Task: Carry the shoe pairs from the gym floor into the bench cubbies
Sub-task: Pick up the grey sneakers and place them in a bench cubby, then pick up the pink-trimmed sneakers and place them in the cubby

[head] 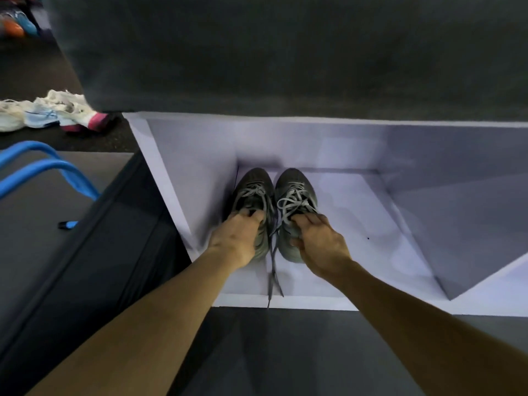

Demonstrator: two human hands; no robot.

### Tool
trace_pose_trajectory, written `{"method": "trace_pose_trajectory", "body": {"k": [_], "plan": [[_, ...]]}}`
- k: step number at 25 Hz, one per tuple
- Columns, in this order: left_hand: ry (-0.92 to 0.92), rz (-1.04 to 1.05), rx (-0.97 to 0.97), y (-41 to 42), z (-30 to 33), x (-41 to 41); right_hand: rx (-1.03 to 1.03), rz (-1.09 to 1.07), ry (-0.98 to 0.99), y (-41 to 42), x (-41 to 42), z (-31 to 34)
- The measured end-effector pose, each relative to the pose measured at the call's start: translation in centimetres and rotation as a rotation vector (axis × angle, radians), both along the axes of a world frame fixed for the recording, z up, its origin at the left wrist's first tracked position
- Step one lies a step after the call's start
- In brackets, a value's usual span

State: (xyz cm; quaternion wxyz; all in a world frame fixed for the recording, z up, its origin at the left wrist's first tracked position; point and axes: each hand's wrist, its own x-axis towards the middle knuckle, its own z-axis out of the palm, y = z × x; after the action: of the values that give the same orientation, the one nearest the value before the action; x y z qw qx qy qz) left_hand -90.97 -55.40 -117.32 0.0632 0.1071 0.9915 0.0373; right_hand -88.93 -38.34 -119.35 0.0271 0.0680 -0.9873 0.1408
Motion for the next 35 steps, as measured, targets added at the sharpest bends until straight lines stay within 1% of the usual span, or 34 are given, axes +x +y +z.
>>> {"method": "trace_pose_trajectory", "body": {"k": [6, 10, 13, 19, 22, 24, 26, 28, 31, 35], "plan": [[0.068, -0.087, 0.04, 0.7, 3.4, 4.8, -0.017, 0.084, 0.06, 1.0, 4.5, 3.3], [0.107, -0.132, 0.021, 0.1, 7.5, 10.4, -0.026, 0.107, 0.049, 1.7, 9.7, 8.0], [0.149, -0.15, 0.044, -0.6, 12.4, 15.3, -0.002, 0.152, 0.076, 1.9, 14.3, 13.3], [0.359, -0.165, 0.144, -0.8, 25.7, 20.8, 0.036, 0.189, 0.293, 2.7, 19.9, 26.7], [0.421, -0.125, 0.25, -0.5, 34.1, 22.3, 0.053, 0.198, 0.381, 3.6, 21.0, 35.6], [0.444, -0.101, 0.303, -0.1, 39.9, 23.4, 0.064, 0.187, 0.399, 4.0, 21.6, 41.8], [0.469, -0.111, 0.324, 0.2, 47.5, 24.6, 0.087, 0.194, 0.412, 4.6, 22.5, 49.6], [0.477, -0.127, 0.346, 0.0, 55.8, 26.5, 0.087, 0.185, 0.42, 4.6, 24.4, 57.9], [0.502, -0.133, 0.333, -0.8, 70.2, 31.7, 0.128, 0.188, 0.455, 4.5, 29.4, 72.2], [0.563, -0.137, 0.361, -1.5, 89.9, 41.4, 0.093, 0.206, 0.491, 4.2, 39.3, 91.4]]}}
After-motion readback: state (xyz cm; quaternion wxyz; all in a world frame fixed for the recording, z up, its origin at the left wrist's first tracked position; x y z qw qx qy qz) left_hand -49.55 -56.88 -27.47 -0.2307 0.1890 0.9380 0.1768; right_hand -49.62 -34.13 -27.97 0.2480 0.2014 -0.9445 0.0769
